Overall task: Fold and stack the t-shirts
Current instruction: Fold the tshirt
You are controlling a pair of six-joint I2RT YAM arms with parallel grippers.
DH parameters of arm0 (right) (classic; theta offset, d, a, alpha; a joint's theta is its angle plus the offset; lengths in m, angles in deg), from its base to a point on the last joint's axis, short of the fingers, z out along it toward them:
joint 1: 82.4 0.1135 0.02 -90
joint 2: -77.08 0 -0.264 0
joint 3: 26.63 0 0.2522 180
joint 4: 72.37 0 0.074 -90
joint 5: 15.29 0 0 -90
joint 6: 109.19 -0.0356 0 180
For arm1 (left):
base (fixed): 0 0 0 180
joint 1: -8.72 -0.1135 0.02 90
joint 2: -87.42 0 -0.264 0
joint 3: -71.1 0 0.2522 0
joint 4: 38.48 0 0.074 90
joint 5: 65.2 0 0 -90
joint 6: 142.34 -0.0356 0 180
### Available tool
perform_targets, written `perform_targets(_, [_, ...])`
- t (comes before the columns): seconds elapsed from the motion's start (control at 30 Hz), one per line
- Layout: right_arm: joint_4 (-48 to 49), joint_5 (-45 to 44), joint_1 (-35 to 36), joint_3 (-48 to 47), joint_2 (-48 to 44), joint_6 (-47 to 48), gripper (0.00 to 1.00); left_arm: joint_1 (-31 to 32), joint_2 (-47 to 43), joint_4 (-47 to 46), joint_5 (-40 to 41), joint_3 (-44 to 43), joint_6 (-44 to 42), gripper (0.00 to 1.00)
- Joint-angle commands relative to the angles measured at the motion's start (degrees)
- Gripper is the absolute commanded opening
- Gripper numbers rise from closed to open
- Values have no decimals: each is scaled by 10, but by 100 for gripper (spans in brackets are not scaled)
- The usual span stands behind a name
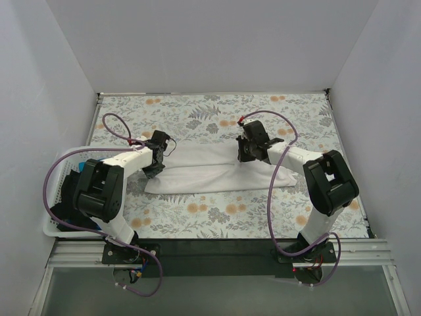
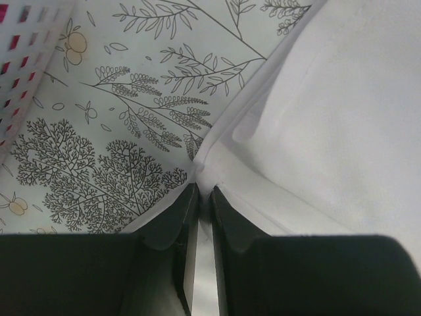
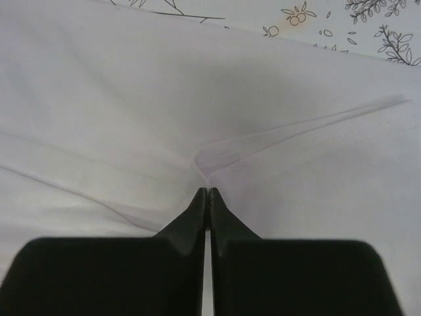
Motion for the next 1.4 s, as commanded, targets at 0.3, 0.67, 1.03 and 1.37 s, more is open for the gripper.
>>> perform_targets(0.3, [8, -2, -9, -19, -11, 12, 28, -6, -28, 32, 24, -8, 38, 36])
perform_targets(0.67, [-21, 15, -51, 94, -156, -39, 50, 39, -119, 19, -85, -69, -16, 73])
perform_targets(1.03, [58, 170, -273, 259, -192, -118, 49, 39, 32, -117, -153, -118, -142, 72])
perform_targets(1.37, [116, 199, -343, 132, -5, -118, 48, 40, 131, -65, -141, -165, -119, 69])
